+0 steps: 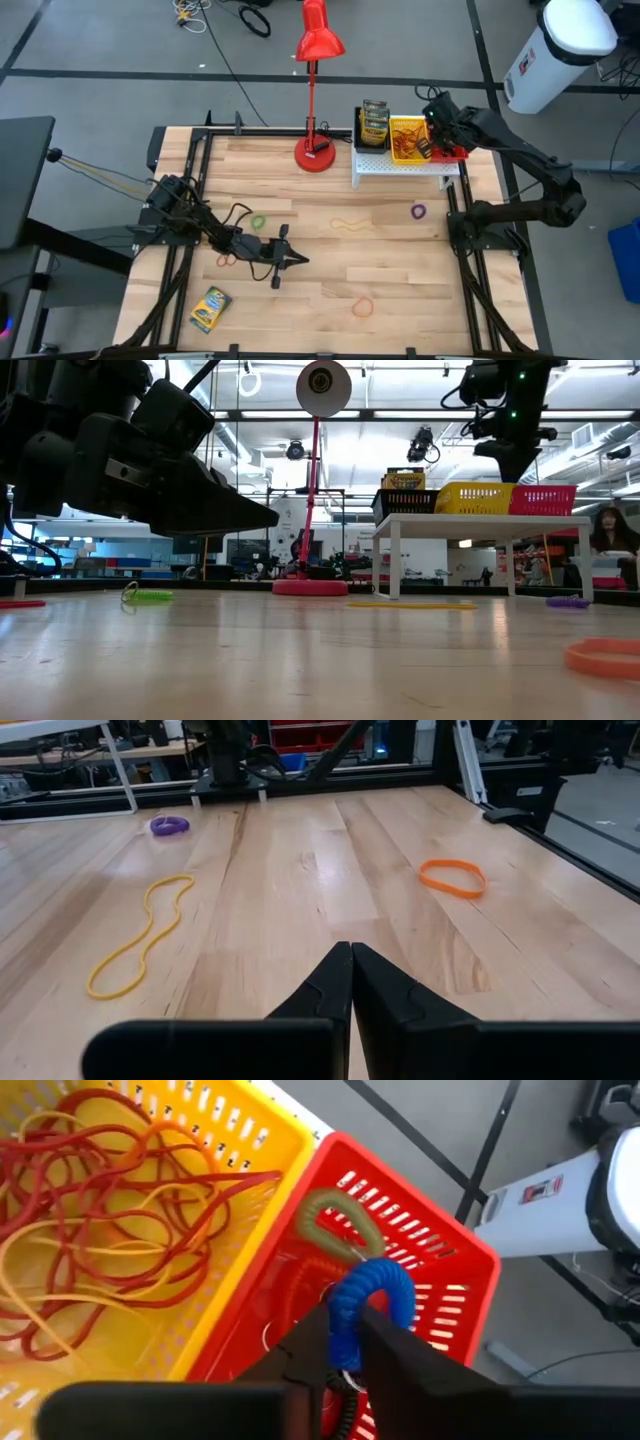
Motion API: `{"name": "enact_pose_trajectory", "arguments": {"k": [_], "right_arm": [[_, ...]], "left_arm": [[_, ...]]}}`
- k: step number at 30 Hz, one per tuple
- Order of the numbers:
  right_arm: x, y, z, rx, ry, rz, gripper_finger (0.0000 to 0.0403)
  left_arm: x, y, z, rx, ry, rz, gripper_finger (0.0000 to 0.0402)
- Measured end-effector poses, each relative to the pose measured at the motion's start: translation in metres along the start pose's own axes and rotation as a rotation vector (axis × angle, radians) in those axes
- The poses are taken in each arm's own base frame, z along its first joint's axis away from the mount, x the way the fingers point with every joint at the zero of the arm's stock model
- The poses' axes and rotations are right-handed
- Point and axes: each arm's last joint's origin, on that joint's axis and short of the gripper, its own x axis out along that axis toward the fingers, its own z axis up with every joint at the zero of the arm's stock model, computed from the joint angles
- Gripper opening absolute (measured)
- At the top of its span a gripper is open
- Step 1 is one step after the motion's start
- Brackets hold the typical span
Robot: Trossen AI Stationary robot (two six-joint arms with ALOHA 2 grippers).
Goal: Pick & Place Office Desk Supplies
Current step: Put the blue spring keychain into the red bin, then put the orange rubber band into the yellow bin
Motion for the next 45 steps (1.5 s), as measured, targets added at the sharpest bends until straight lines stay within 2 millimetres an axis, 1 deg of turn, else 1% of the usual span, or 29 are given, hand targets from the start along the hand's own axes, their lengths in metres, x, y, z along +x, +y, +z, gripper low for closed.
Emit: {"name": "enact_pose_trajectory", "arguments": {"k": [7,10,13,16,19,21,24,27,30,31,33,35,38,39,40,45], "right_arm": [[-0.003,-0.002,-0.005,0.016,0.015,-0.002,0.0145],[-0.006,-0.004,-0.006,0.033,0.001,-0.002,0.0165],[-0.012,-0.007,-0.009,0.046,-0.02,0.001,0.0164],[-0.02,-0.011,-0.014,0.093,-0.051,0.014,0.0141],[-0.028,-0.014,-0.02,0.142,-0.079,0.072,0.0113],[-0.032,-0.016,-0.023,0.163,-0.093,0.098,0.0104],[-0.035,-0.018,-0.025,0.179,-0.106,0.114,0.0109],[-0.036,-0.018,-0.025,0.182,-0.113,0.128,0.0129],[-0.037,-0.015,-0.026,0.128,-0.109,0.175,0.0149],[-0.039,-0.012,-0.027,0.107,-0.108,0.201,0.015],[-0.047,-0.001,-0.031,0.041,-0.131,0.246,0.0136],[-0.058,0.012,-0.036,-0.015,-0.178,0.262,0.0104],[-0.077,0.029,-0.048,-0.083,-0.275,0.279,0.0034],[-0.083,0.034,-0.052,-0.105,-0.308,0.29,0.0018],[-0.089,0.04,-0.056,-0.119,-0.339,0.305,0.001],[-0.117,0.072,-0.078,-0.228,-0.46,0.439,0.003]], "left_arm": [[0.0,0.0,0.0,0.0,0.0,0.0,0.0013],[0.0,0.0,0.0,0.0,0.0,0.0,0.0013],[0.0,0.0,0.0,0.0,0.0,0.0,0.0013],[0.0,0.0,0.0,0.0,0.0,0.0,0.0013],[0.0,0.0,0.0,0.0,0.0,0.001,0.0013],[0.0,0.0,0.0,0.0,0.001,0.001,0.0013],[0.0,0.0,0.0,0.0,0.001,0.001,0.0013],[0.0,0.0,0.0,0.001,0.004,0.001,0.0013],[0.0,0.0,-0.001,0.002,0.006,0.001,0.0013],[0.0,0.0,-0.001,0.002,0.006,0.001,0.0013],[0.0,0.0,-0.001,-0.003,0.006,0.001,0.0013],[0.0,0.001,0.0,-0.008,0.002,0.003,0.0013],[0.001,0.002,0.0,-0.017,0.002,0.008,0.0013],[0.001,0.002,0.0,-0.02,0.002,0.011,0.0013],[0.001,0.002,0.0,-0.021,0.002,0.011,0.0013],[0.001,0.002,0.0,-0.021,0.005,0.009,0.0013]]}}
